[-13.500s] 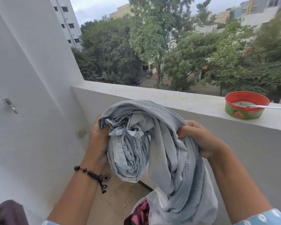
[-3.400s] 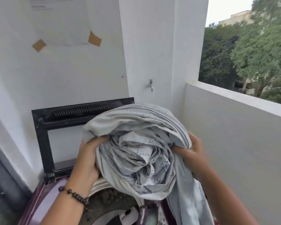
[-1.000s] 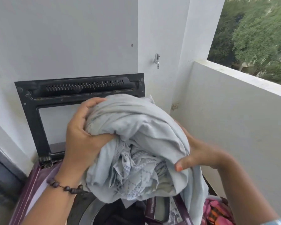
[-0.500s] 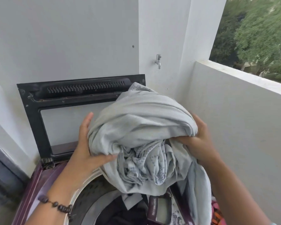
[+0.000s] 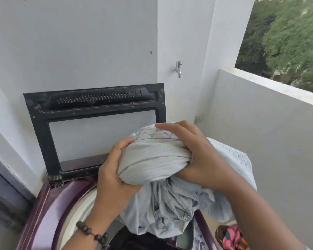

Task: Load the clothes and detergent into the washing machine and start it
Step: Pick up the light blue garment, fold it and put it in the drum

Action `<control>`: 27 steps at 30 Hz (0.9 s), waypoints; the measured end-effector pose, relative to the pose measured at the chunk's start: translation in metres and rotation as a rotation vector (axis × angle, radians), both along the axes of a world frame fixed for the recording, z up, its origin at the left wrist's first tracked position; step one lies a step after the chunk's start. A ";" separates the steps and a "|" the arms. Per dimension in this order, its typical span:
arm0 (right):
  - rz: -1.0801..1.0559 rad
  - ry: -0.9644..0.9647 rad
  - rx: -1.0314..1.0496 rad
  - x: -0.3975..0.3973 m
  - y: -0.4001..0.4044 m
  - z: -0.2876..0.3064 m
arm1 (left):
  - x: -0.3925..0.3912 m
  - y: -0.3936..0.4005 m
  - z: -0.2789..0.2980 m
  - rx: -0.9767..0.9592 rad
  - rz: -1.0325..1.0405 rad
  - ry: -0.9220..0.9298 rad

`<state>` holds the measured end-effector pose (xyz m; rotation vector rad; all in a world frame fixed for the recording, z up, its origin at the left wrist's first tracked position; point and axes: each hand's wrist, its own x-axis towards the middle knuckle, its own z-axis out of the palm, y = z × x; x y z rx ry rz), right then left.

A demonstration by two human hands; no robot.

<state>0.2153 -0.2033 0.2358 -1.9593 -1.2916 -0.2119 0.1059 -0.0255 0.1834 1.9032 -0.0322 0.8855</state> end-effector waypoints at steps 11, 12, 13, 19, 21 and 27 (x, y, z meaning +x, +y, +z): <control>0.194 0.651 -0.046 0.049 -0.047 -0.040 | -0.015 0.045 0.031 -0.561 0.091 -0.266; 0.225 0.697 -0.002 0.050 -0.047 -0.048 | -0.016 0.049 0.030 -0.630 0.112 -0.269; 0.247 0.739 0.041 0.050 -0.046 -0.056 | -0.018 0.052 0.030 -0.704 0.136 -0.267; 0.328 1.179 0.325 0.034 -0.013 -0.095 | -0.021 0.069 0.012 -1.022 0.014 -0.272; 0.388 1.299 0.438 0.022 0.003 -0.104 | -0.019 0.072 0.000 -1.074 0.025 -0.289; 0.308 1.586 0.499 0.006 0.033 -0.149 | -0.028 0.084 -0.063 -1.064 0.188 -0.061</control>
